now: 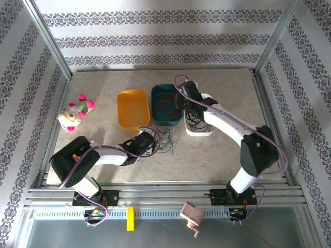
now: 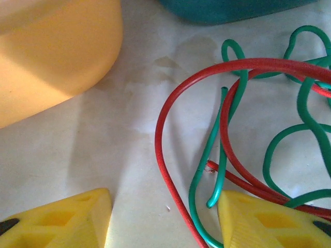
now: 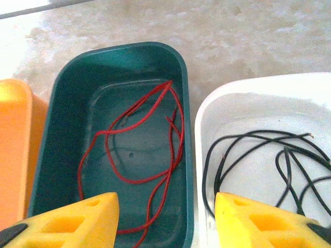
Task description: Untangle the cables
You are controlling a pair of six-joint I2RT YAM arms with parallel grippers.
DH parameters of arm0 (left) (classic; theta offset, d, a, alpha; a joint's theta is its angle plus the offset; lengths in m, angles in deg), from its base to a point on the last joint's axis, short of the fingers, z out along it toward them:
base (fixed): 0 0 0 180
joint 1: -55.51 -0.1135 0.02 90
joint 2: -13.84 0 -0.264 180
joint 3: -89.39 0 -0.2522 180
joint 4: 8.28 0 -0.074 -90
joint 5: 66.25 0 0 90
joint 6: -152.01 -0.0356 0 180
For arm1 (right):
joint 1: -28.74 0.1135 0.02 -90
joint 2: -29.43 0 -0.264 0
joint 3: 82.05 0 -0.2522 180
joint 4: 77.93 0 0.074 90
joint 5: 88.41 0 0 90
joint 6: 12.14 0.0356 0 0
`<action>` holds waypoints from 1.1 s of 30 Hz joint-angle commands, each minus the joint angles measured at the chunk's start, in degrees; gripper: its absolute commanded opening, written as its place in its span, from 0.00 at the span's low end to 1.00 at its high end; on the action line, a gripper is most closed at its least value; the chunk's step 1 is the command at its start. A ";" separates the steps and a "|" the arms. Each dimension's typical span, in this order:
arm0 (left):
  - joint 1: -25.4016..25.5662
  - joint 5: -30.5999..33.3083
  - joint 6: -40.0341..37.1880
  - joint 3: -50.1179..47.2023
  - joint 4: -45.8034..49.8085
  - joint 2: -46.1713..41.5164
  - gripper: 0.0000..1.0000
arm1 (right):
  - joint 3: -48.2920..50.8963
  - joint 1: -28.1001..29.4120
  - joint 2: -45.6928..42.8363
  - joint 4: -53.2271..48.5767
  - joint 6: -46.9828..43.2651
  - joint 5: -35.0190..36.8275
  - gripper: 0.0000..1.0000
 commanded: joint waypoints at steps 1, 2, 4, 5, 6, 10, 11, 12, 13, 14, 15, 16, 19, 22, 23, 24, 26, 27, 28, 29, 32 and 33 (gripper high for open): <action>0.31 2.04 0.84 -1.15 0.07 -1.20 0.57 | 5.57 3.43 -3.28 1.72 -4.64 -3.43 0.52; 0.31 2.00 0.75 -1.17 -0.14 -1.20 0.57 | 7.59 4.63 -4.26 2.69 -5.81 -6.99 0.52; 0.31 1.92 0.66 -1.23 -0.49 -1.11 0.57 | 11.45 7.28 -5.56 4.42 -8.10 -13.98 0.52; 0.31 1.88 0.54 -1.21 -0.57 -1.11 0.57 | 13.12 8.95 -5.86 4.81 -9.15 -16.94 0.51; 0.31 1.87 0.46 -1.24 -0.60 -1.11 0.57 | 14.29 10.22 -5.88 5.00 -9.94 -19.10 0.51; 0.33 1.44 0.02 -1.36 -1.28 -1.20 0.57 | 17.07 13.05 -3.94 6.12 -9.72 -26.53 0.49; 0.31 1.39 -0.03 -1.33 -1.39 -1.16 0.57 | 17.18 13.11 -3.06 6.87 -9.06 -27.37 0.48; 0.31 1.27 -0.11 -1.28 -1.39 -1.09 0.57 | 16.99 13.06 -2.27 7.12 -8.54 -27.78 0.47; 0.31 1.14 -0.18 -1.18 -1.48 -1.03 0.57 | 16.73 13.06 -1.28 7.65 -7.86 -27.76 0.46; 0.31 0.99 -0.19 -1.06 -1.52 -0.94 0.57 | 16.23 13.05 -0.21 8.20 -7.28 -27.62 0.44; 0.31 0.85 -0.21 -1.09 -1.65 -0.85 0.57 | 15.86 13.01 0.66 8.62 -6.84 -27.87 0.43; 0.31 0.72 -0.19 -1.03 -1.74 -0.76 0.57 | 15.55 12.97 1.59 9.60 -6.46 -28.29 0.43; 0.31 0.59 -0.20 -1.16 -2.05 -0.84 0.57 | 14.15 12.66 4.27 10.17 -5.28 -28.21 0.42; 0.31 0.54 -0.05 -1.41 -2.44 -0.98 0.57 | 14.00 12.26 5.34 11.14 -4.73 -28.13 0.35; 0.32 0.54 -0.03 -1.42 -2.40 -1.02 0.57 | 14.38 11.81 5.06 11.92 -4.24 -28.05 0.28; 0.31 0.53 0.02 -1.45 -2.32 -0.94 0.57 | 14.98 11.53 4.74 12.83 -3.56 -27.67 0.21; 0.33 0.62 -0.03 -1.29 -2.20 -0.83 0.57 | 16.64 10.75 3.34 15.01 -2.32 -27.22 0.14; 0.31 0.56 0.03 -1.15 -2.06 -0.80 0.57 | 17.47 10.29 2.67 15.82 -1.59 -27.09 0.11; 0.31 0.57 -0.02 -1.08 -1.84 -0.68 0.57 | 18.34 9.79 1.85 16.84 -0.79 -27.15 0.09; 0.31 0.41 -0.03 -0.90 -1.73 -0.51 0.57 | 19.40 9.32 1.01 18.16 0.14 -27.34 0.07; 0.36 0.63 -0.14 -0.24 -1.02 0.07 0.56 | 21.71 8.16 -1.19 21.00 2.71 -26.99 0.04; 0.36 0.60 -0.27 0.05 -0.75 0.23 0.56 | 22.11 7.85 -1.76 21.44 3.38 -26.75 0.03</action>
